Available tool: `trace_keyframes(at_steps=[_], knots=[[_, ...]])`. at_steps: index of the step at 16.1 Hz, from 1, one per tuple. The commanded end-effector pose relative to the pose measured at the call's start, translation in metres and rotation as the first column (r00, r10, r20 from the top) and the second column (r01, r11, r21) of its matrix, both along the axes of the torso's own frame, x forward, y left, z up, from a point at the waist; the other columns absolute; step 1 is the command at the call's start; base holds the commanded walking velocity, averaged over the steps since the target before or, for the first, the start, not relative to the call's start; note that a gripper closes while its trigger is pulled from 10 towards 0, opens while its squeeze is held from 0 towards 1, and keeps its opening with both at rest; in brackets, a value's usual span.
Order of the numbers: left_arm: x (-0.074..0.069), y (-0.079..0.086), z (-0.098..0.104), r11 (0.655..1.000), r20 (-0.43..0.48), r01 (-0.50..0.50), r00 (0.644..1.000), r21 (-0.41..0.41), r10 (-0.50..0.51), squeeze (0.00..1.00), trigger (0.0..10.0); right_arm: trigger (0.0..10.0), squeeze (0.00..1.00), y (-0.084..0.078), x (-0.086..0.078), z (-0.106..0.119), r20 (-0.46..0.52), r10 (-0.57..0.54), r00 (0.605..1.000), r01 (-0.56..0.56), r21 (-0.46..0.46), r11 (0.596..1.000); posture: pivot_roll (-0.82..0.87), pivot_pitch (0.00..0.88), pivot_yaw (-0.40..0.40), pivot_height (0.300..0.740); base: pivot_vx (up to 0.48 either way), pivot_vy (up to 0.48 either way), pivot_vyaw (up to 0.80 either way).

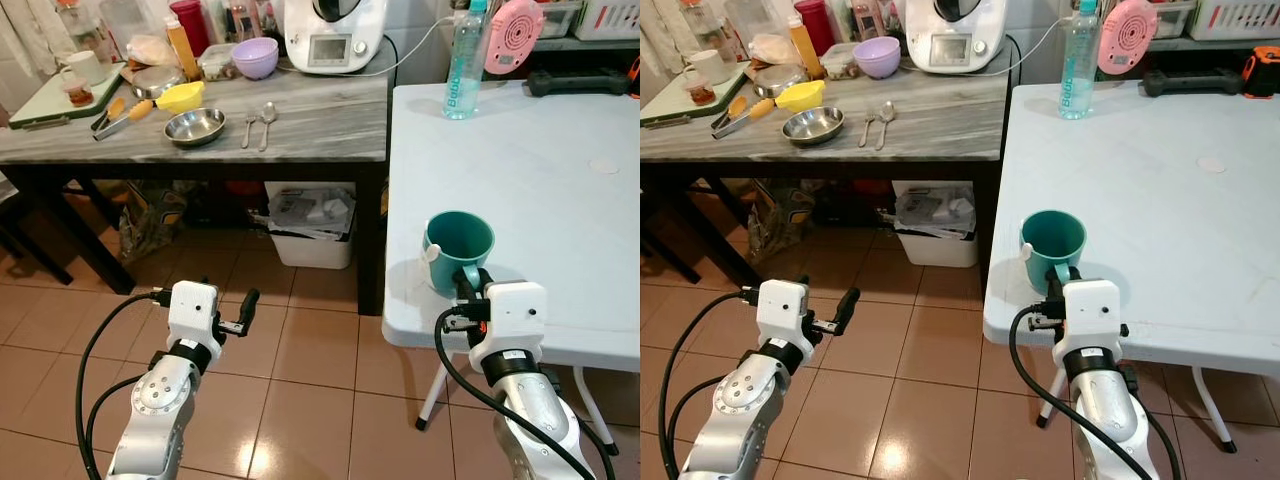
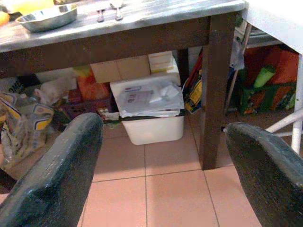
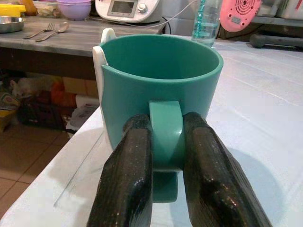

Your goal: Setting the table

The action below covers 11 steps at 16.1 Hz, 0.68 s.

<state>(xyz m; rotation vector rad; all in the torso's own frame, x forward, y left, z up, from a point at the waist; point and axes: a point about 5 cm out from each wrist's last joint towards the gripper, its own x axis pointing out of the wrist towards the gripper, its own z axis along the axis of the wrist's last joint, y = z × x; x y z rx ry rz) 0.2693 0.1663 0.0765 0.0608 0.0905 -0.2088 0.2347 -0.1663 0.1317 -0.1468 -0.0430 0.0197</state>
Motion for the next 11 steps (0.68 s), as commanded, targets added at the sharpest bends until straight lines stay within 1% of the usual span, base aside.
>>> trace_keyframes(at_steps=[1,2,3,6,11], knots=[[0.0029,0.0006,0.0058,1.0,0.013,0.002,1.0,0.001,-0.002,0.0,10.0,10.0,0.0,0.0012,0.0008,-0.0015,-0.012,0.001,1.0,-0.001,0.018,1.0,-0.15,0.088,0.121,0.74,0.0,0.0,0.0],[0.0053,0.0,0.0076,1.0,0.015,-0.001,1.0,0.0,0.001,0.0,10.0,10.0,0.0,-0.0004,0.0022,-0.0023,-0.02,-0.033,0.999,0.033,0.006,0.999,-0.15,0.088,0.123,0.74,0.0,0.27,0.0],[0.0059,-0.0004,0.0081,1.0,0.016,-0.001,1.0,0.0,0.001,0.0,10.0,10.0,0.0,-0.0005,0.0023,-0.0033,-0.032,-0.035,0.999,0.036,0.016,0.999,-0.15,0.088,0.123,0.74,0.0,0.27,0.0],[0.0069,-0.0023,0.0094,1.0,0.018,0.007,1.0,-0.001,-0.007,0.0,10.0,10.0,0.0,0.0024,0.0015,-0.0024,-0.031,0.021,0.999,-0.02,0.039,0.999,-0.15,0.088,0.123,0.74,0.0,0.273,0.0],[0.0077,-0.0051,0.0089,1.0,0.011,0.013,1.0,-0.001,-0.013,0.0,10.0,10.0,0.0,0.0034,0.004,0.0007,-0.02,0.034,0.999,-0.033,0.045,0.998,-0.16,0.087,0.124,0.74,0.0,0.344,0.0]])
